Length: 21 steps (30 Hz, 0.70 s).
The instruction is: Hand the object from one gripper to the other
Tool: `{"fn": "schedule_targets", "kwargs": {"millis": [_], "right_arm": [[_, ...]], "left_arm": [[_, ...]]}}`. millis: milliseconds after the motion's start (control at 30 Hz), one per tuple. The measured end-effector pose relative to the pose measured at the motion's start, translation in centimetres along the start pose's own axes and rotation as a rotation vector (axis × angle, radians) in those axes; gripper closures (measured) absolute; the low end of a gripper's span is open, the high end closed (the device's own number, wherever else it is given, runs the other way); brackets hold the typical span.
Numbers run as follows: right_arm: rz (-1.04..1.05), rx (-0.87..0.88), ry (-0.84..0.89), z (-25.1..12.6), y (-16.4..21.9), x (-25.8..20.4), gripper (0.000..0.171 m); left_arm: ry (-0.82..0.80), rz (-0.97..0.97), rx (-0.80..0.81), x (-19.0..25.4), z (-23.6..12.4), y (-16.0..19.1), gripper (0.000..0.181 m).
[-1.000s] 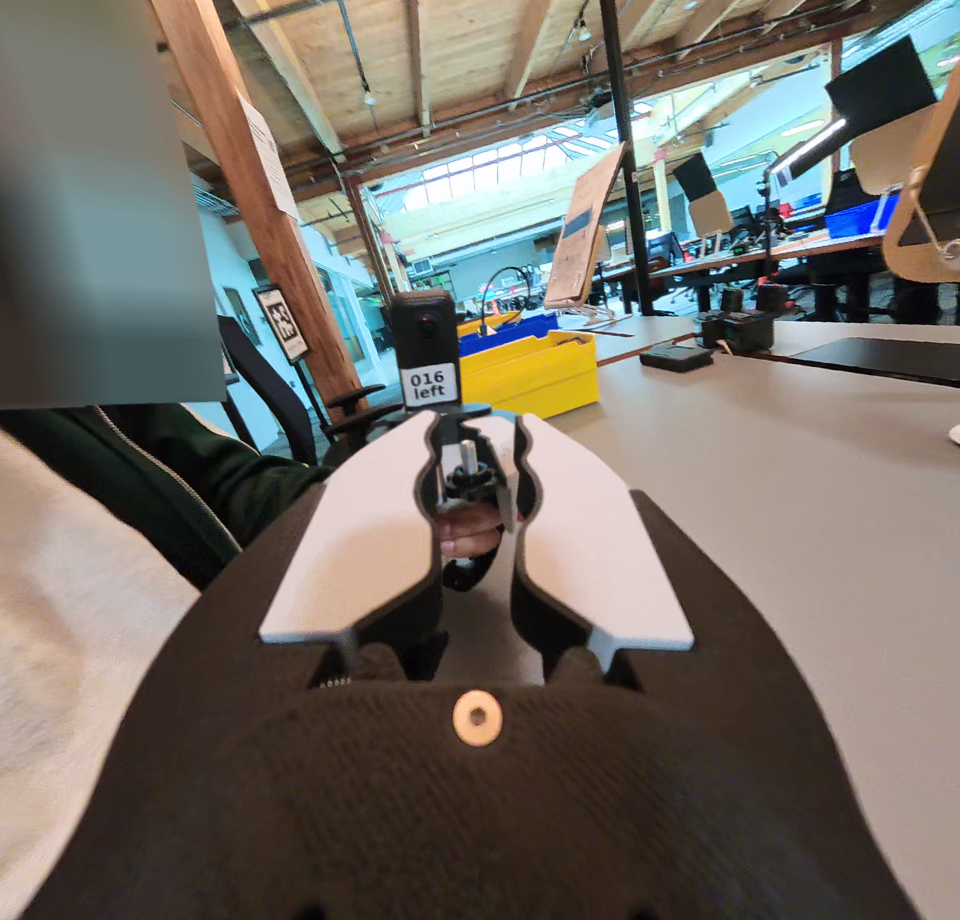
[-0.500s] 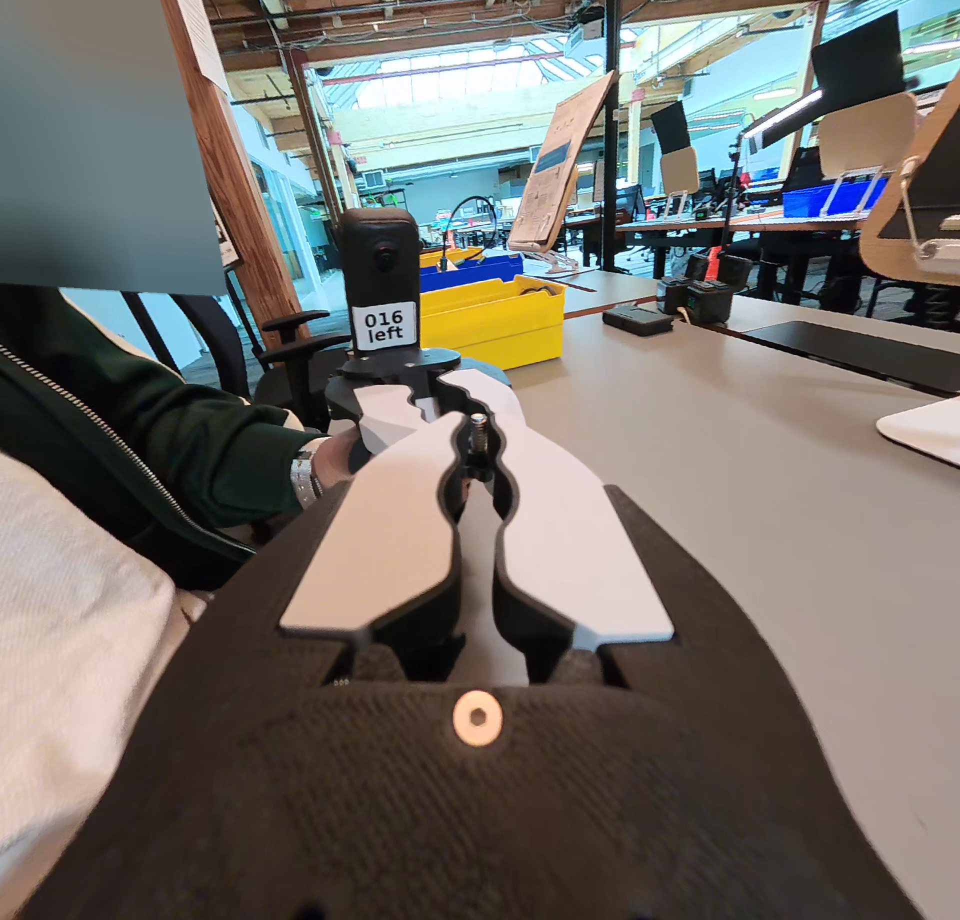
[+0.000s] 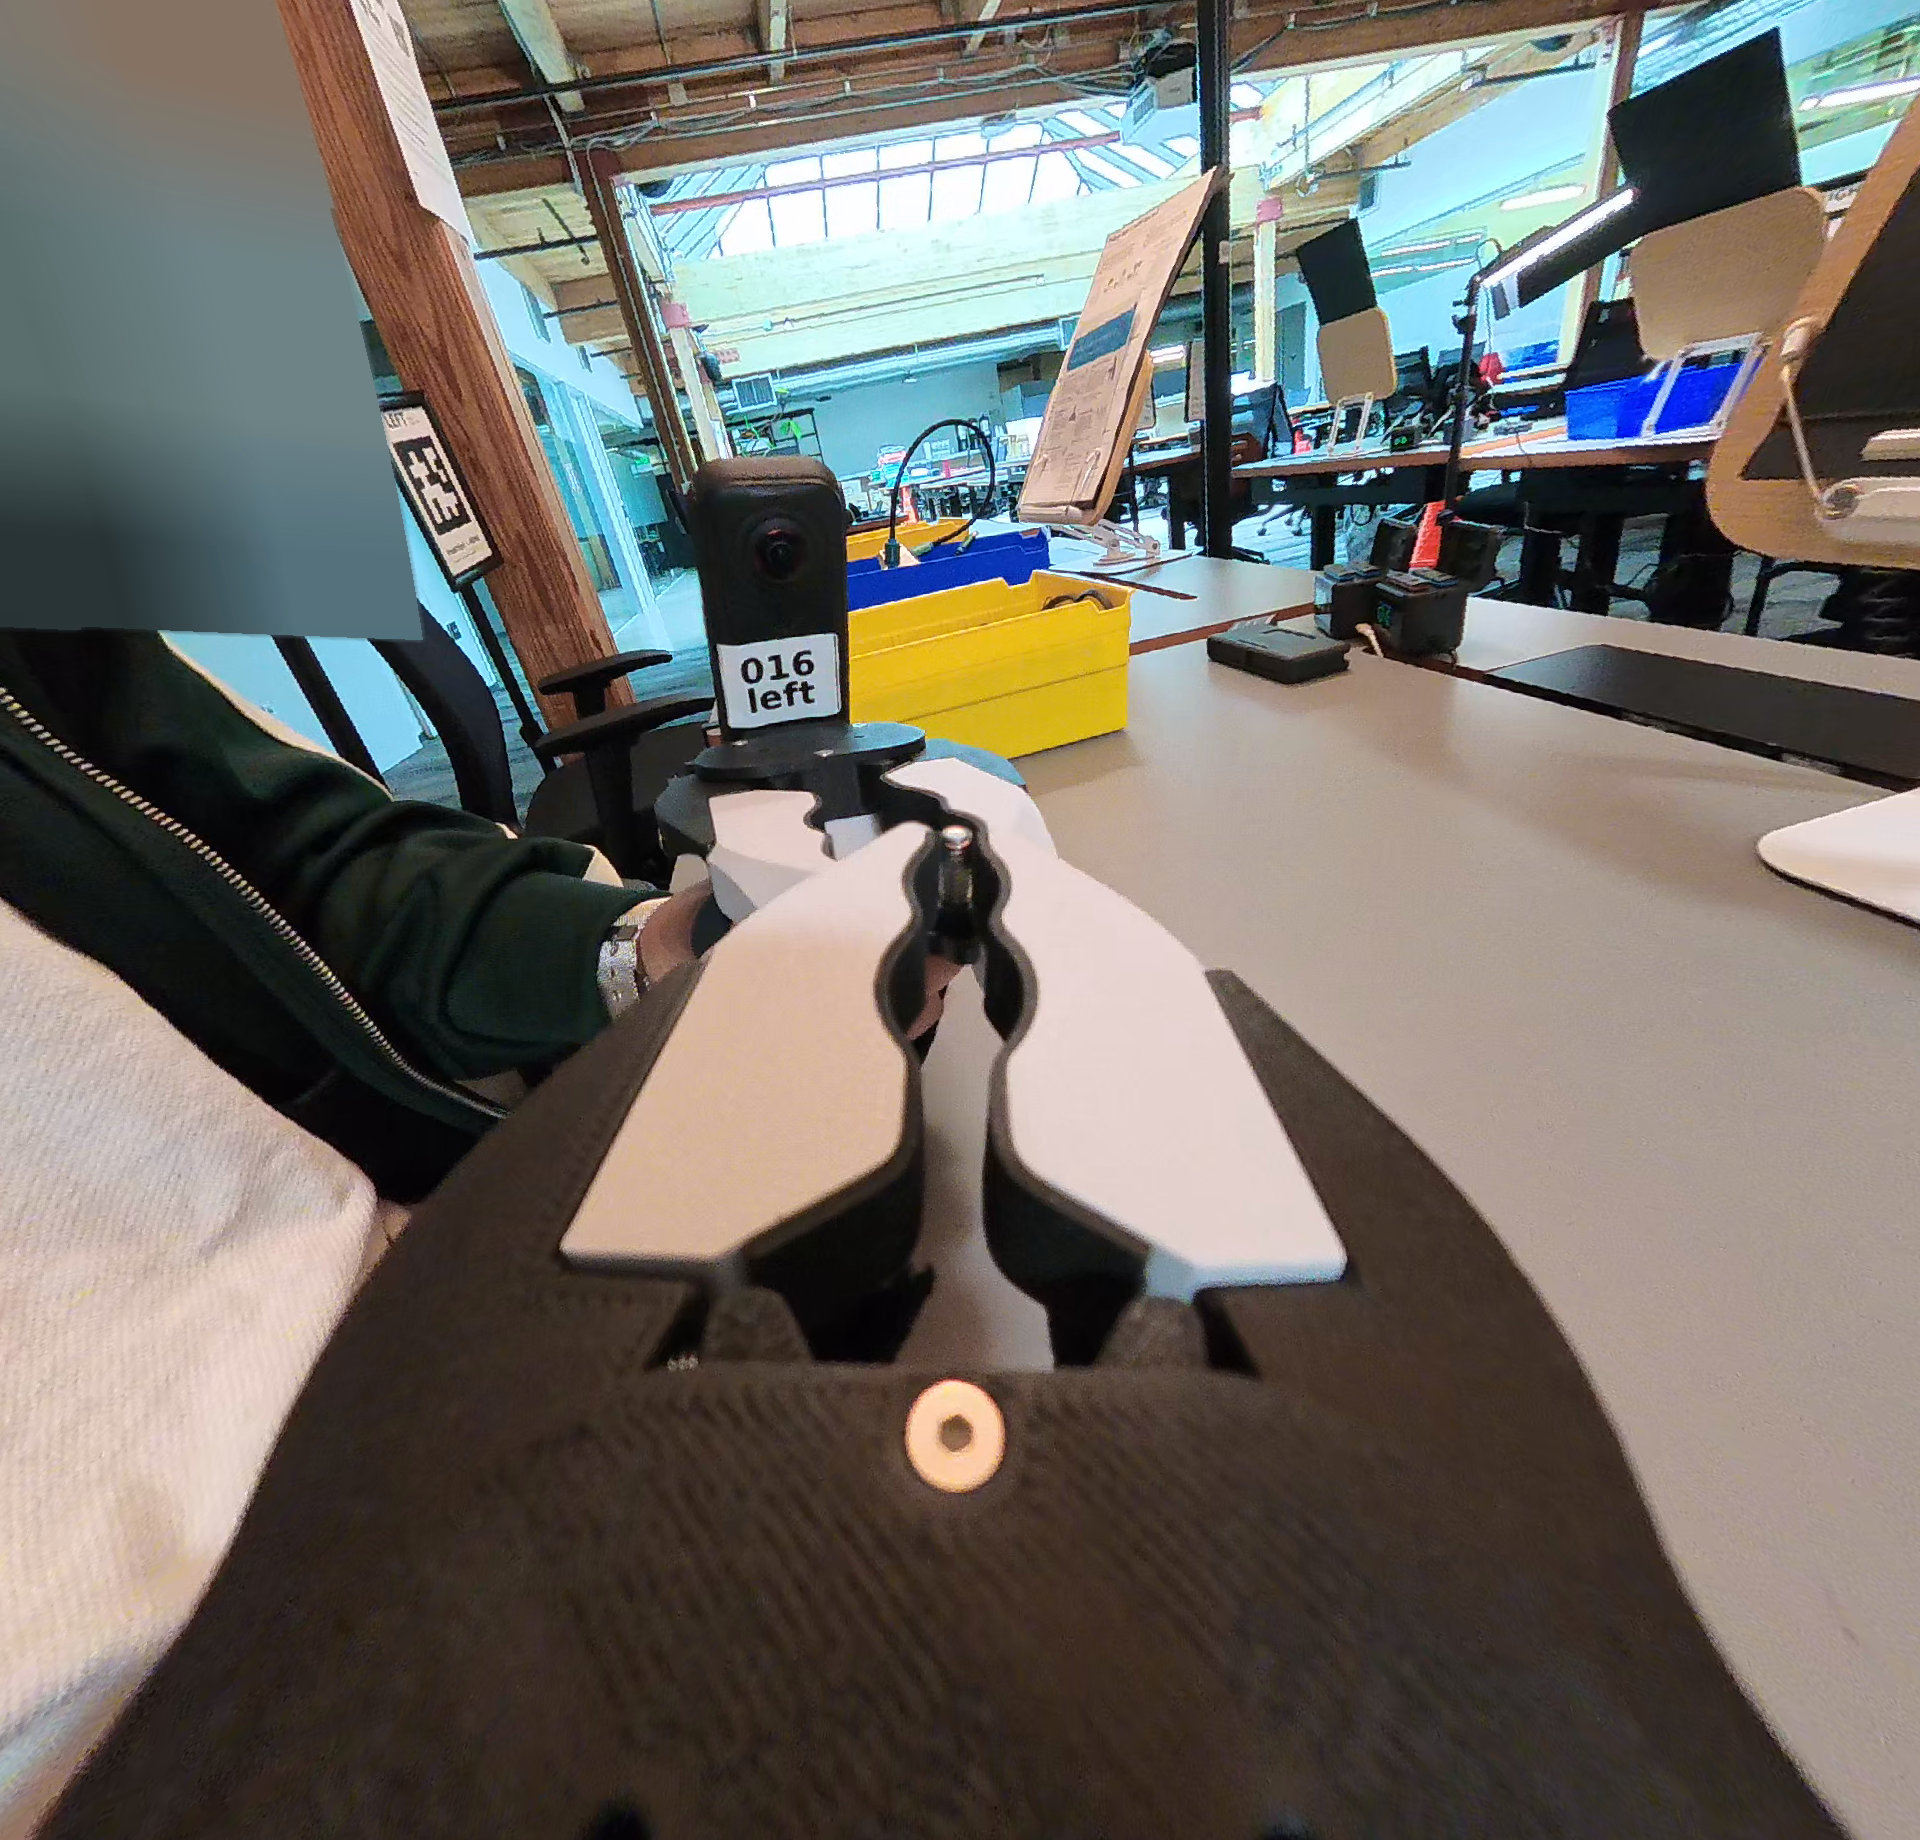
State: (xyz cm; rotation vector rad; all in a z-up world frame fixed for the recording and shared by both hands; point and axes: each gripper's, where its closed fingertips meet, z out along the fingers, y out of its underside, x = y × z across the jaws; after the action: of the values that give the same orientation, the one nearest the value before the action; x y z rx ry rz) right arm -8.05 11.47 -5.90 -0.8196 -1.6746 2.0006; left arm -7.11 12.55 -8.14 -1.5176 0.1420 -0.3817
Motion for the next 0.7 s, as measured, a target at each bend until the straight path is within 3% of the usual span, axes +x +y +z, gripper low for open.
{"fn": "schedule_targets", "kwargs": {"millis": [467, 700], "right_arm": [[0.065, 0.025, 0.026, -0.2, -0.2, 0.7, 0.166], [0.312, 0.075, -0.05, -0.5, -0.2, 1.2, 0.166]], "left_arm": [[-0.027, 0.006, 0.018, -0.5, -0.5, -0.5, 0.155], [-0.064, 0.16, -0.028, -0.3, -0.3, -0.1, 0.163]]}}
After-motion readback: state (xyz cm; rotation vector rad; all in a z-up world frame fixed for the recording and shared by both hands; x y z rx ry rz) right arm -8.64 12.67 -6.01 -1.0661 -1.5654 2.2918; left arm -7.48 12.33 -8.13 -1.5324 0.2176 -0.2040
